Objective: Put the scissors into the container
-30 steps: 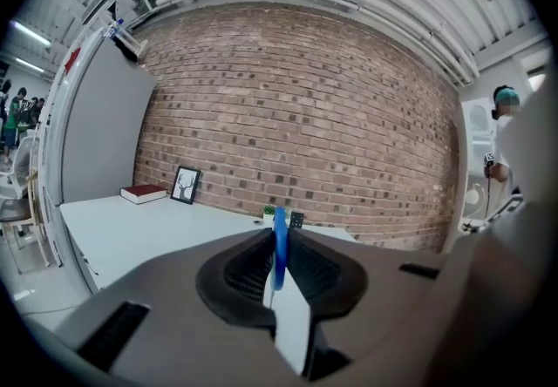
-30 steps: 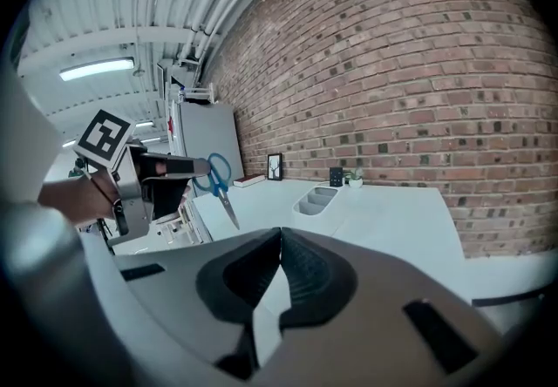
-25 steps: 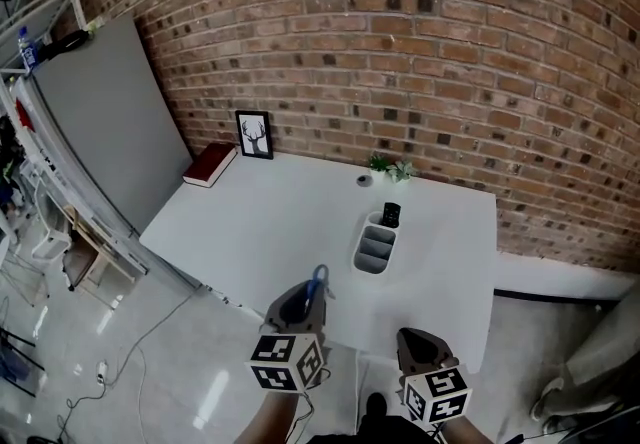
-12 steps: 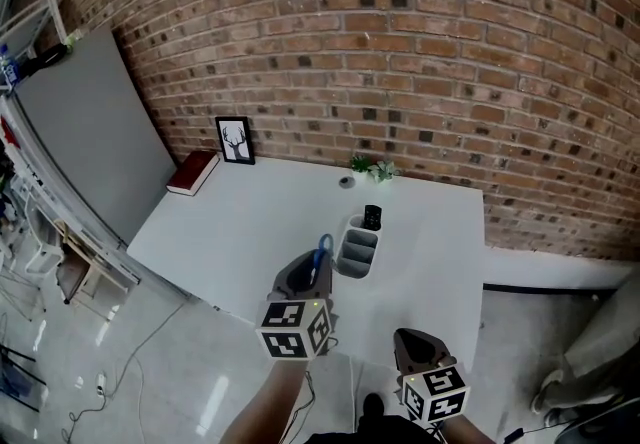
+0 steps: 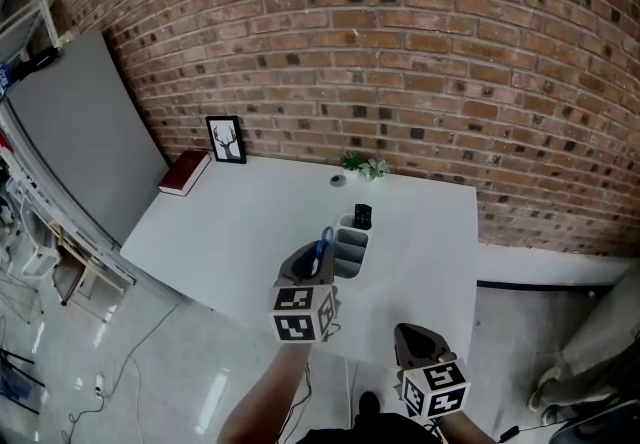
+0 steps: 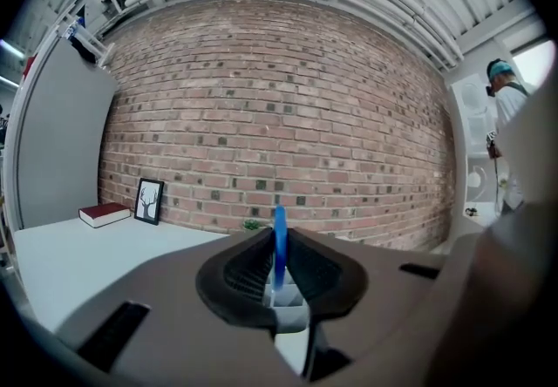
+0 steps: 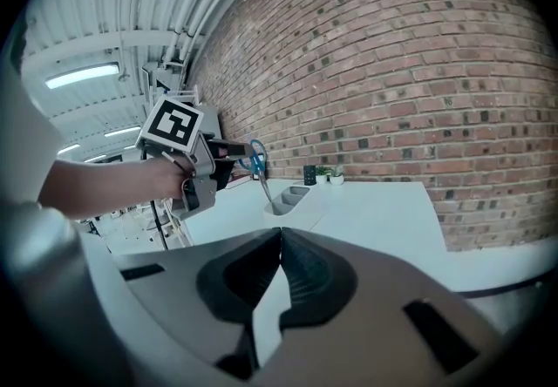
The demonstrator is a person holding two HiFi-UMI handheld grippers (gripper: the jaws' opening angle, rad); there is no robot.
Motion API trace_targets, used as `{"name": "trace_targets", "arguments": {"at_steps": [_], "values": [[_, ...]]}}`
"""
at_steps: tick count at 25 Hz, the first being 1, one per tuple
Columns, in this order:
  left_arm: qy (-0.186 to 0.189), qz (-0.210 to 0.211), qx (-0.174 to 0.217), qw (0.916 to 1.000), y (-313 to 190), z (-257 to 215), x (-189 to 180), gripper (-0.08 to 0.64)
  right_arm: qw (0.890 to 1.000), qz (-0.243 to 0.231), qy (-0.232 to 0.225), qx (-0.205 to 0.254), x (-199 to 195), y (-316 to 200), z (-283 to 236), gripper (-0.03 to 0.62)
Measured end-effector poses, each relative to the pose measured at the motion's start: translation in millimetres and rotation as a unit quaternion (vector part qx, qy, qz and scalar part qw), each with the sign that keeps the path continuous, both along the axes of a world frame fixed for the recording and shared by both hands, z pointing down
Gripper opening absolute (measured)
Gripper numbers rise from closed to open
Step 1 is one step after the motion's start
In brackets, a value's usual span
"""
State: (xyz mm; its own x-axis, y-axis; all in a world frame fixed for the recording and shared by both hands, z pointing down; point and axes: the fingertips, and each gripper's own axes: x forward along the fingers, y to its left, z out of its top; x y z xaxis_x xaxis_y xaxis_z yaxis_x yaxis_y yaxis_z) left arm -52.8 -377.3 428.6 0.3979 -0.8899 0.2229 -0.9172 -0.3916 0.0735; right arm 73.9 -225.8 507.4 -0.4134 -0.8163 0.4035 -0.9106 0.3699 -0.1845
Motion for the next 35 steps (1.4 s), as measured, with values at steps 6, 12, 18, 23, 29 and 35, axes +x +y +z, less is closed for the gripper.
{"name": "trace_targets", "arguments": {"at_steps": [6,12,18,23,29,35], "values": [[-0.001,-0.002,-0.024,0.9997,-10.5,18.5,-1.7,0.041,1.000,0.010,0.001,-0.001,9.3,-0.7,-0.5,0.000],[-0.009,-0.001,-0.039,0.9992,-17.1,34.6,0.8,0.041,1.000,0.013,-0.002,-0.002,13.8,-2.6,0.8,0.001],[-0.013,-0.003,-0.054,0.9985,-21.0,51.5,0.2,0.041,1.000,0.009,-0.003,-0.001,11.6,-3.6,0.4,0.000],[-0.003,-0.011,-0.071,0.9974,-24.0,64.9,-5.5,0.041,1.000,0.010,-0.001,-0.002,11.2,-4.3,2.1,0.001],[0.002,-0.012,-0.088,0.9961,-25.5,75.6,-10.4,0.041,1.000,0.009,0.000,-0.007,8.4,-2.5,3.9,0.001],[0.005,-0.010,-0.108,0.9940,-25.6,89.3,-9.7,0.042,1.000,0.008,0.001,-0.013,5.4,-1.2,6.9,0.001]]}}
